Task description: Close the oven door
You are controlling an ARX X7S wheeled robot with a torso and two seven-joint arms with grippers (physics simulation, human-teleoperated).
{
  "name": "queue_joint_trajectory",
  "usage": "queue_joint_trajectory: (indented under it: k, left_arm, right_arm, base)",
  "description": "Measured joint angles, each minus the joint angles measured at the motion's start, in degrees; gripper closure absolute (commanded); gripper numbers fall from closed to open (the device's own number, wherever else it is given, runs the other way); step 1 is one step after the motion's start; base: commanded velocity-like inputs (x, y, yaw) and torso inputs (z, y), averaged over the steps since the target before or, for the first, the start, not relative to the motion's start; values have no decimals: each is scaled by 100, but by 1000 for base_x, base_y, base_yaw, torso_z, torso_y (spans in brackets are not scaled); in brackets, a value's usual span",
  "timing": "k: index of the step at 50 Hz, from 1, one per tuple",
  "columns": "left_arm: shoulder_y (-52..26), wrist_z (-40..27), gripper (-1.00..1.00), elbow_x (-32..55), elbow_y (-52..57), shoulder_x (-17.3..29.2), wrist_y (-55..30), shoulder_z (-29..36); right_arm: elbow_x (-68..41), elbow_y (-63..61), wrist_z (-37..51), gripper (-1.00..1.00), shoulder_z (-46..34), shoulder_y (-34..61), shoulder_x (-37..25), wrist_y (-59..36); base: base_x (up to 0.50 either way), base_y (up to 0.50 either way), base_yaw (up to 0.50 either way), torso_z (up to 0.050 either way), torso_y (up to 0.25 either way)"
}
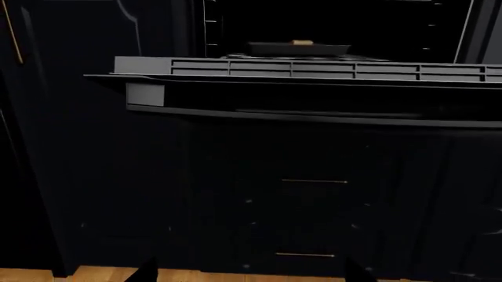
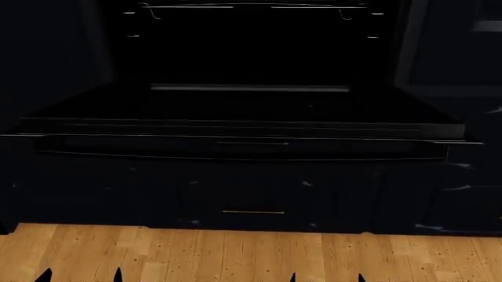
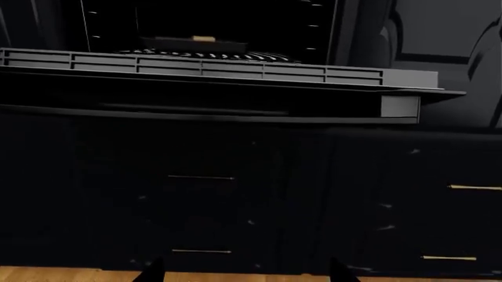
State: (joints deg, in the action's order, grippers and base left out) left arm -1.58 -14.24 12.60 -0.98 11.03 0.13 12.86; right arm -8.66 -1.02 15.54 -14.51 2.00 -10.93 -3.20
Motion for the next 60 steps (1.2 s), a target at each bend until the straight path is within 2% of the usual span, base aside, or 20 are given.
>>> queue_joint_trajectory:
  k: [60]
  left_arm:
    - [-28,-134,-100,121,-37,112,63,150]
  right_arm:
    - [-125,10,150,-100,-151,33,-118,29]
  base:
    - [0,0,0,-33,0]
